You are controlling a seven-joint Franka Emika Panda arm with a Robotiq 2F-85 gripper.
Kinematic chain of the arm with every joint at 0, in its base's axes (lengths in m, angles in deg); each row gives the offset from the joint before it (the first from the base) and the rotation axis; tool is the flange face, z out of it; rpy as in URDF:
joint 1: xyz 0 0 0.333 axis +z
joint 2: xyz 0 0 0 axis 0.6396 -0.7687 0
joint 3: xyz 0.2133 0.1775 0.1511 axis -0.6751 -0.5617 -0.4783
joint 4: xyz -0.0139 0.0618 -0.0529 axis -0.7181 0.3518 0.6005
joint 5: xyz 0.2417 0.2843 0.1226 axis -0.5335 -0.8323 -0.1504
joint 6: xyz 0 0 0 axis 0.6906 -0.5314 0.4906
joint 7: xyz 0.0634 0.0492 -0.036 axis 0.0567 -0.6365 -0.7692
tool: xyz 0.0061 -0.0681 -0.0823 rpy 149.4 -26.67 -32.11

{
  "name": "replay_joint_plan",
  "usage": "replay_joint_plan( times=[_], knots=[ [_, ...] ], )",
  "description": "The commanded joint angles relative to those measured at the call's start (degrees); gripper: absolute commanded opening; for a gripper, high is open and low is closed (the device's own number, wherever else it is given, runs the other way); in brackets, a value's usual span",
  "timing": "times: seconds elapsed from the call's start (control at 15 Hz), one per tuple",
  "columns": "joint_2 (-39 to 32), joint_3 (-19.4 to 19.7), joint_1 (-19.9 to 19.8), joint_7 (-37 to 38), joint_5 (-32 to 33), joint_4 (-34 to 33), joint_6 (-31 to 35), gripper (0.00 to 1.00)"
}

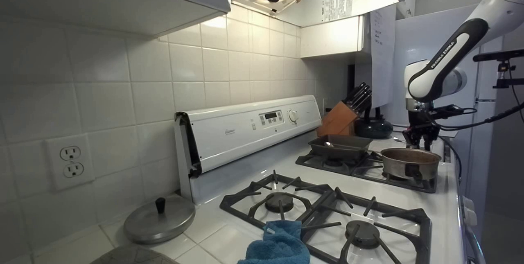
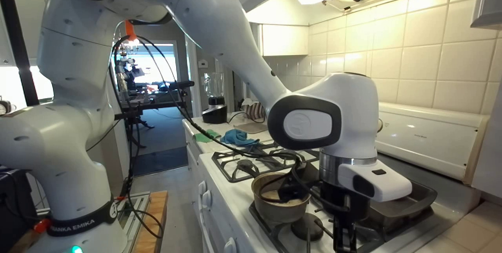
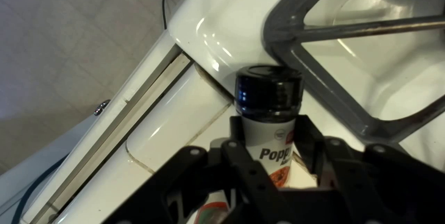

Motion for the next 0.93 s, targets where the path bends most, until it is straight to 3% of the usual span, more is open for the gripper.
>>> replay_joint_plan(
  times=[0.0,0.07,0.13,0.27,0.53,0.87],
  knots=[
    [-0.65,0.34,-0.12,0.79,0.32,-0.54,0.46,0.16],
    [-0.8,0.48,-0.06,1.03,0.53,-0.73,0.32,0.16],
    [-0.84,0.57,0.03,1.21,0.75,-0.78,0.26,0.66],
    [-0.58,0.36,0.18,0.67,0.87,-0.28,0.52,0.73],
    [-0.47,0.67,1.4,1.48,2.55,0.66,0.9,0.99],
    [0.39,0.59,2.1,1.17,3.42,2.06,0.99,1.0]
  ],
)
